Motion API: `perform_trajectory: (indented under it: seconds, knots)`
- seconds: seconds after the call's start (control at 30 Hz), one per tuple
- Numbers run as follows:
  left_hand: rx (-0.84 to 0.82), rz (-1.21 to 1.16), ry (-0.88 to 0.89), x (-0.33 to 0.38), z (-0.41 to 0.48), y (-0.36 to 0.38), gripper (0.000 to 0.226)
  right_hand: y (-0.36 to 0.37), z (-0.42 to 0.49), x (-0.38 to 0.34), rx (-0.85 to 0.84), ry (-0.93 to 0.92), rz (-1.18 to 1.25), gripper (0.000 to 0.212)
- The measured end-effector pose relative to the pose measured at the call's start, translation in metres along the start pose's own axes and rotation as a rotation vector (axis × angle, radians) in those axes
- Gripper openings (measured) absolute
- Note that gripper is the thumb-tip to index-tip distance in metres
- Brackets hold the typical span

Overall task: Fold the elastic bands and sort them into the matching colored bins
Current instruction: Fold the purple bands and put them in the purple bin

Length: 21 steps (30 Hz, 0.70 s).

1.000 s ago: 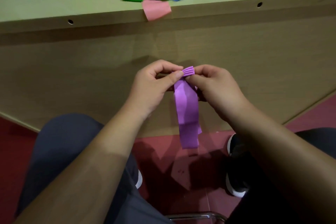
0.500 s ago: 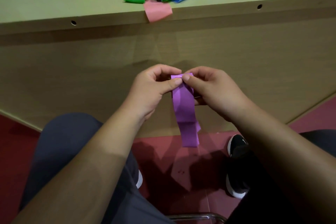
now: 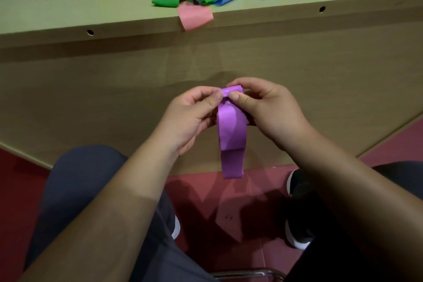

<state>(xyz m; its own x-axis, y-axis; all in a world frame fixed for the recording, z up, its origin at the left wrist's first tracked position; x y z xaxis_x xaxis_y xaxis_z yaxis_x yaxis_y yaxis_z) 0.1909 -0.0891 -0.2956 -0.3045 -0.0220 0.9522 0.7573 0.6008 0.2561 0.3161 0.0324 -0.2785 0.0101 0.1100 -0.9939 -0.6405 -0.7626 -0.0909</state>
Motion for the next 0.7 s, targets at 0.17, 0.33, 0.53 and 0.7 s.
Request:
perform_trajectory:
  seconds: [0.17, 0.33, 0.53, 0.7]
  knots:
    - [0.058, 0.078, 0.05, 0.001, 0.001, -0.001, 0.004, 0.002, 0.001, 0.001, -0.041, 0.014, -0.037, 0.012]
    - [0.07, 0.12, 0.067, 0.0, -0.001, 0.002, 0.004, -0.004, 0.0, -0.007, -0.079, 0.046, -0.127, 0.014]
    - [0.069, 0.136, 0.047, 0.0, -0.001, 0.001, 0.005, -0.01, 0.0, -0.008, -0.111, 0.044, -0.13, 0.019]
    - [0.043, 0.072, 0.032, 0.002, -0.003, 0.002, 0.01, -0.011, 0.005, -0.006, -0.121, -0.025, -0.212, 0.013]
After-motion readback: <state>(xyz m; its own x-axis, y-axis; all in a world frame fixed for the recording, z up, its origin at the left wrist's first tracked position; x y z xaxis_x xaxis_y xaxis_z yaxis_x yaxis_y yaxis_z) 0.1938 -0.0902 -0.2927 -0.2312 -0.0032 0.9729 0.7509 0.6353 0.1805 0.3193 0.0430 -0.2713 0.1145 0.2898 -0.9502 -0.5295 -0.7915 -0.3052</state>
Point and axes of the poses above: each hand's wrist, its own z-axis towards the middle knuckle, its own y-axis out of the palm, x = y × z, the point moved 4 cm from there along z, towards the middle knuckle, and after that the axes turned 2 degrees about -y, right-handed, at the moved point
